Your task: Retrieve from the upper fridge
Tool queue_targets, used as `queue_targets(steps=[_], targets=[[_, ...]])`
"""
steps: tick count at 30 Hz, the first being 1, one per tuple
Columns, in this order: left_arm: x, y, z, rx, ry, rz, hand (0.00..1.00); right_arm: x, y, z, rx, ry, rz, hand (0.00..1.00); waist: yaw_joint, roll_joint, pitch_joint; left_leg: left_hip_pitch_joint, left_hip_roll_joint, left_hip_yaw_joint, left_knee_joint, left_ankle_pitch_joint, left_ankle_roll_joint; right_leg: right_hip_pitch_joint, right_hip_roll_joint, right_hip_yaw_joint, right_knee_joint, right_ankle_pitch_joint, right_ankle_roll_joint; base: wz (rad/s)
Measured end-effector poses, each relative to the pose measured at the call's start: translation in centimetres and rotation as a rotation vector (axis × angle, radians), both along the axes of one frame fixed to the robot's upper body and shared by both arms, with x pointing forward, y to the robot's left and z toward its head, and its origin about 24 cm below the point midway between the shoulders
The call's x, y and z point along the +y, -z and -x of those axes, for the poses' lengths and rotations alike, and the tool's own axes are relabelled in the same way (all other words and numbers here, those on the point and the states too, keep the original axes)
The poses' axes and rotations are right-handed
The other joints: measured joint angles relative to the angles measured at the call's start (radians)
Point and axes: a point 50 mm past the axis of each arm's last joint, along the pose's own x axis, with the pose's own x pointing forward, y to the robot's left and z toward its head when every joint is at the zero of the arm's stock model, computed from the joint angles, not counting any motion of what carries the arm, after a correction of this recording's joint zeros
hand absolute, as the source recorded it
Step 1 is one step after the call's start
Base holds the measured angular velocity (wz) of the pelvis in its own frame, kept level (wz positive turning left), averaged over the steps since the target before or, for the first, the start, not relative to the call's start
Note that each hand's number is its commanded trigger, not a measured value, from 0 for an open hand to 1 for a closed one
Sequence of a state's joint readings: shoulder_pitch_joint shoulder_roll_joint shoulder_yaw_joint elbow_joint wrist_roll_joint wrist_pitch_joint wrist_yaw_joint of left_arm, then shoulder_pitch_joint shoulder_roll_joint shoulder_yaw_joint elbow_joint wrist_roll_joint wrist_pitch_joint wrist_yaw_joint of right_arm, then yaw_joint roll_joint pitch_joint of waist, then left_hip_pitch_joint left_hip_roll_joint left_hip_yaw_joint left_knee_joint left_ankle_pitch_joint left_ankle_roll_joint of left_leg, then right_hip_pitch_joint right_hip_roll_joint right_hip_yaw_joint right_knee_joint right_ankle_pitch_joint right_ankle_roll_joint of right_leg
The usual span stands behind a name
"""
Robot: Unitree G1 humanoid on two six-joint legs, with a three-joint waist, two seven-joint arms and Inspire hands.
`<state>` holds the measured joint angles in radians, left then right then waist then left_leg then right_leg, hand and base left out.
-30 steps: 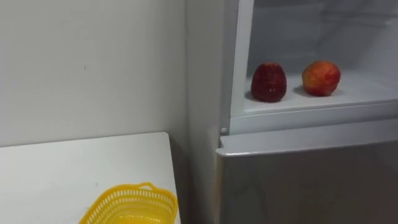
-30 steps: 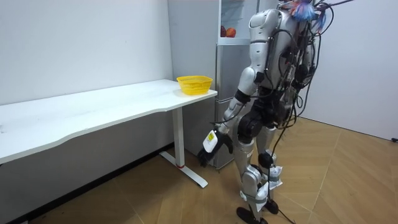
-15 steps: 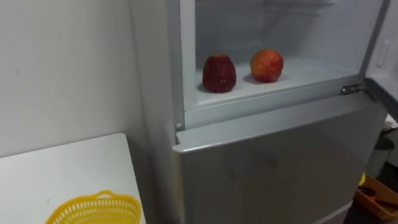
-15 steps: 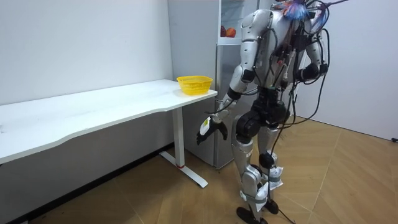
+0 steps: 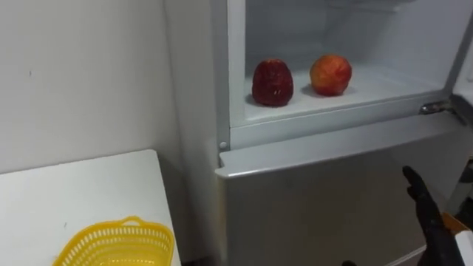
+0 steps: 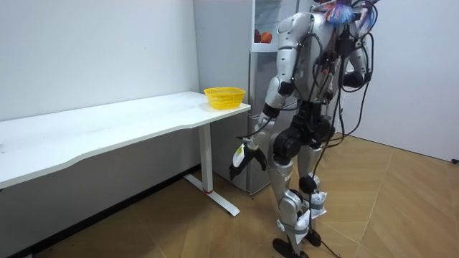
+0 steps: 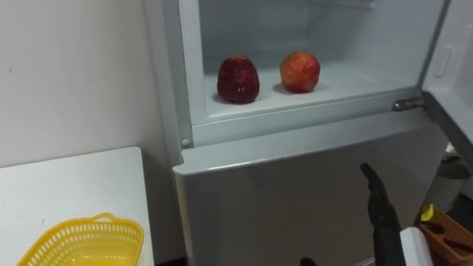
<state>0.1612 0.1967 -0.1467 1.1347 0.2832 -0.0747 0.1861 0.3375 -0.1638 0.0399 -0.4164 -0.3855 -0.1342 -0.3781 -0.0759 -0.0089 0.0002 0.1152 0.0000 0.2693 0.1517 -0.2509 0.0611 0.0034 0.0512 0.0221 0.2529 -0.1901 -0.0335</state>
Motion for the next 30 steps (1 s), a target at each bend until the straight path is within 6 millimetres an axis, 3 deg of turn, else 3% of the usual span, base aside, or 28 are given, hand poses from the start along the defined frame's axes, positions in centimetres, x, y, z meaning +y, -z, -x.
queue_targets(steps=[10,15,21,26,30], targets=[[0.5,0.2,1.4,0.067,0.026,-0.026,0.00,1.8,-2.1,-1.3,-0.160,-0.074,-0.036,0.00,0.033,-0.012,-0.0021,0.013,0.002,-0.048,0.004,0.000,-0.002,0.054,-0.005,-0.054,-0.048,0.009,-0.001,0.15],[0.6,0.2,1.6,0.080,0.025,-0.024,0.00,1.9,-3.0,-1.7,-0.226,-0.063,-0.007,0.00,0.048,-0.014,-0.0017,0.019,0.002,-0.059,0.005,0.001,-0.003,0.068,-0.005,-0.060,-0.051,0.009,-0.001,0.08],[0.7,0.2,2.0,0.090,0.009,-0.012,0.00,0.7,-4.2,-1.9,-0.322,0.008,-0.025,0.00,0.055,-0.026,0.0005,0.014,0.000,-0.093,0.013,0.001,-0.003,0.080,-0.014,-0.107,-0.052,0.009,0.000,0.16],[1.4,0.0,2.6,0.096,-0.024,-0.027,0.00,-0.6,-7.3,-2.8,-0.514,0.067,-0.012,0.00,0.058,-0.049,-0.0031,0.000,-0.003,-0.117,0.020,0.005,-0.007,0.083,-0.017,-0.131,-0.068,0.011,-0.004,0.11],[1.1,0.0,2.1,0.087,0.002,-0.030,0.00,-0.6,-7.6,-3.3,-0.537,0.071,-0.011,0.00,0.059,-0.049,-0.0032,-0.007,-0.002,-0.125,0.031,0.005,-0.007,0.082,-0.017,-0.140,-0.068,0.011,-0.004,0.08]])
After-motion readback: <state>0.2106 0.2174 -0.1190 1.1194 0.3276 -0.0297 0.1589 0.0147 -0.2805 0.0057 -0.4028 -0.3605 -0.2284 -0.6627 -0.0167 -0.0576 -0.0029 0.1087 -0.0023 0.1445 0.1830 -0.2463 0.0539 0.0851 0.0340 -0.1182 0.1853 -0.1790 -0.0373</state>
